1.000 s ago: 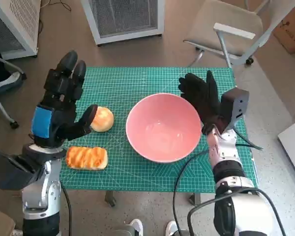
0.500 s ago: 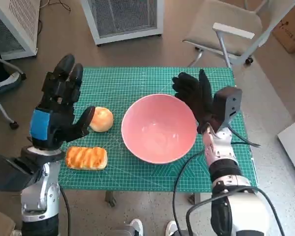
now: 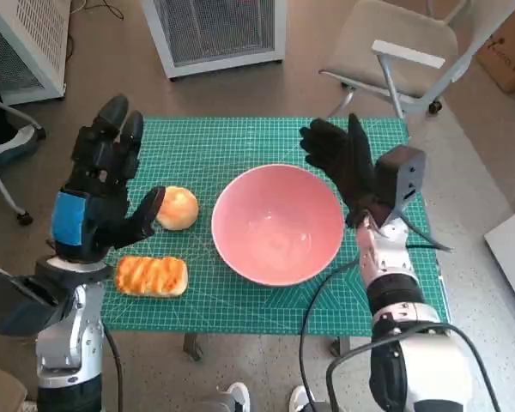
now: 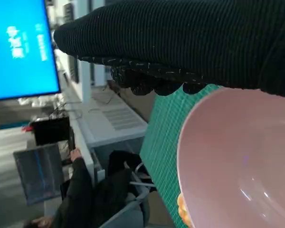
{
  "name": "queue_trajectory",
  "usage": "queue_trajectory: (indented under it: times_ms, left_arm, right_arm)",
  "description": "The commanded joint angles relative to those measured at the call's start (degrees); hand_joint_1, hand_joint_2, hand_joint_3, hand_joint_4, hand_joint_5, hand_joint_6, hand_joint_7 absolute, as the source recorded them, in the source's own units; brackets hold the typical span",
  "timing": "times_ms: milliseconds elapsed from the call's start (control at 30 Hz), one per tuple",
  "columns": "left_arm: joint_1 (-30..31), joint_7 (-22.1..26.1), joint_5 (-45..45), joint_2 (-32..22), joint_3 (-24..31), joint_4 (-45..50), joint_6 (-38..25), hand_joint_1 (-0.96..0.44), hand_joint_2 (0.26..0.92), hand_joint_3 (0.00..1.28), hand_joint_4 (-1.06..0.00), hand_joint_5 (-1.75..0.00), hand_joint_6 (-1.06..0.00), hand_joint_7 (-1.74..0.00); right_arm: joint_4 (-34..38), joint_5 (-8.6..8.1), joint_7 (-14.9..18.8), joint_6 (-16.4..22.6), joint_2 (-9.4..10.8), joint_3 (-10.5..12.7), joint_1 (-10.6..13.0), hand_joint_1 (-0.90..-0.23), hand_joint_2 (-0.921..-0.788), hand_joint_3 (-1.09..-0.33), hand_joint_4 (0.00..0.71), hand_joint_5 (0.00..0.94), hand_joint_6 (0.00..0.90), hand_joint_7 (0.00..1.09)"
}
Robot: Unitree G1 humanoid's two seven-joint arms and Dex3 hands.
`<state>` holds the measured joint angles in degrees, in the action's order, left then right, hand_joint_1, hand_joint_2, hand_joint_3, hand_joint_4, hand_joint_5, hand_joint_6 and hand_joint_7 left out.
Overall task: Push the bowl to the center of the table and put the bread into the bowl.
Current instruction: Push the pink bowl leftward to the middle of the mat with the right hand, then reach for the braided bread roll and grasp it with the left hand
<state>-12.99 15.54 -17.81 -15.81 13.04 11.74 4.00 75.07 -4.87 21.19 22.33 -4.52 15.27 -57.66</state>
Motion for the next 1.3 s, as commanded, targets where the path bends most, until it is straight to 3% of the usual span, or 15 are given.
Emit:
queue_trajectory:
  times_ms: [33, 167, 433, 567, 733, 900, 1100, 1300]
  left_arm:
    - [-0.5, 0.0, 0.0, 0.0, 0.4, -0.1, 0.8, -0.25, 0.703, 0.63, -0.04, -0.01, 0.00, -0.40]
    - [-0.9, -0.1, 0.1, 0.2, 0.3, -0.3, 0.9, -0.25, 0.706, 0.63, -0.04, -0.01, 0.00, -0.39]
    - [-2.3, 0.0, 0.6, 0.3, -0.1, -1.0, 1.1, -0.25, 0.708, 0.62, -0.04, 0.00, 0.00, -0.39]
    - [-2.5, 0.1, 0.6, 0.3, -0.2, -1.2, 1.1, -0.25, 0.709, 0.62, -0.04, 0.00, 0.00, -0.40]
    - [-3.6, 0.6, 0.2, 0.2, -0.3, -2.1, 1.4, -0.25, 0.710, 0.62, -0.03, 0.00, 0.00, -0.39]
    - [-4.3, 1.1, 0.2, 0.1, -0.4, -2.5, 1.5, -0.26, 0.710, 0.61, -0.03, 0.00, 0.00, -0.40]
    - [-4.6, 1.4, 0.3, 0.0, -0.4, -2.6, 1.5, -0.26, 0.711, 0.61, -0.03, 0.00, 0.00, -0.40]
    - [-4.6, 1.6, 0.4, -0.1, -0.3, -2.5, 1.4, -0.27, 0.713, 0.60, -0.03, 0.00, 0.00, -0.40]
  right_arm:
    - [-0.7, -0.38, 2.3, 2.0, -1.4, 0.1, -0.7, -0.582, -0.921, -0.792, 0.265, 0.000, 0.315, 0.05]
    - [-1.7, -1.64, 5.3, 4.7, -2.2, 0.9, -1.2, -0.584, -0.921, -0.787, 0.249, 0.000, 0.307, 0.05]
    - [-6.5, -6.98, 15.1, 13.3, -3.0, 2.9, -1.5, -0.631, -0.921, -0.729, 0.234, 0.001, 0.313, 0.05]
    - [-7.5, -8.35, 17.2, 14.9, -3.0, 3.2, -1.3, -0.639, -0.921, -0.726, 0.229, 0.000, 0.314, 0.05]
    - [-14.1, -12.28, 22.5, 19.1, -2.6, 3.3, 0.1, -0.632, -0.921, -0.734, 0.230, 0.002, 0.321, 0.06]
    - [-18.9, -15.98, 26.4, 19.6, -2.1, 3.0, 1.6, -0.627, -0.921, -0.735, 0.236, 0.005, 0.321, 0.06]
    - [-21.6, -18.93, 29.4, 18.7, -1.9, 2.8, 2.5, -0.630, -0.921, -0.732, 0.238, 0.005, 0.310, 0.06]
    - [-22.4, -20.25, 30.7, 18.4, -1.9, 2.6, 2.8, -0.629, -0.921, -0.728, 0.232, 0.002, 0.295, 0.06]
